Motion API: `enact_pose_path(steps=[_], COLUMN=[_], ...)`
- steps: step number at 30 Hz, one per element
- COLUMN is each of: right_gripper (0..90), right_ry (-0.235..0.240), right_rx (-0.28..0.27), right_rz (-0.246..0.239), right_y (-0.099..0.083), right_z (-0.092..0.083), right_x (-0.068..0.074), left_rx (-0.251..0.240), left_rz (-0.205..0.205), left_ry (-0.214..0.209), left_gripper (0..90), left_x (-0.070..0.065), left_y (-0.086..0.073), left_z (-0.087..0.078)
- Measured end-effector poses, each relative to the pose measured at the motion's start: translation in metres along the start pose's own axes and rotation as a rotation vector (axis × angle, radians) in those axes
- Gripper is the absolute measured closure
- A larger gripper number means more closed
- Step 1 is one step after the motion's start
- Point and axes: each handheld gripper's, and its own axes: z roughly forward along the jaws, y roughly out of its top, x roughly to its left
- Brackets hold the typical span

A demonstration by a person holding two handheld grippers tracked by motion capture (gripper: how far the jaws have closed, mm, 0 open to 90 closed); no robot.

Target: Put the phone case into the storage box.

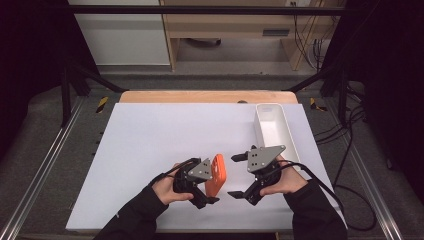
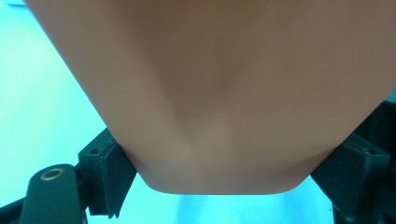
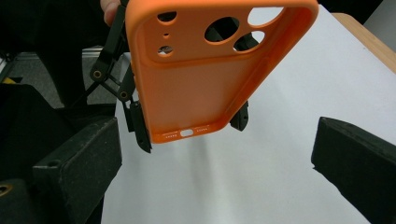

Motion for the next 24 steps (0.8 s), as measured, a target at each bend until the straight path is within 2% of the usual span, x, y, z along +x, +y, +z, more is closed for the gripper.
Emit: enact_pose_path(steps=[10, 24], right_gripper=[2.3, 2.9], right_ry=[0.015, 0.025], right_rx=[-0.024, -0.050], right_rz=[-0.002, -0.003], right_y=[0.000, 0.000], right_z=[0.001, 0.001], right_x=[0.002, 0.003], left_rx=[-0.022, -0.021], left_rz=[0.009, 0.042], left_ry=[-0.013, -0.031], left_gripper=[15.3, 15.3], left_x=[-0.001, -0.007], left_y=[0.009, 0.019], left_z=[0.002, 0.009])
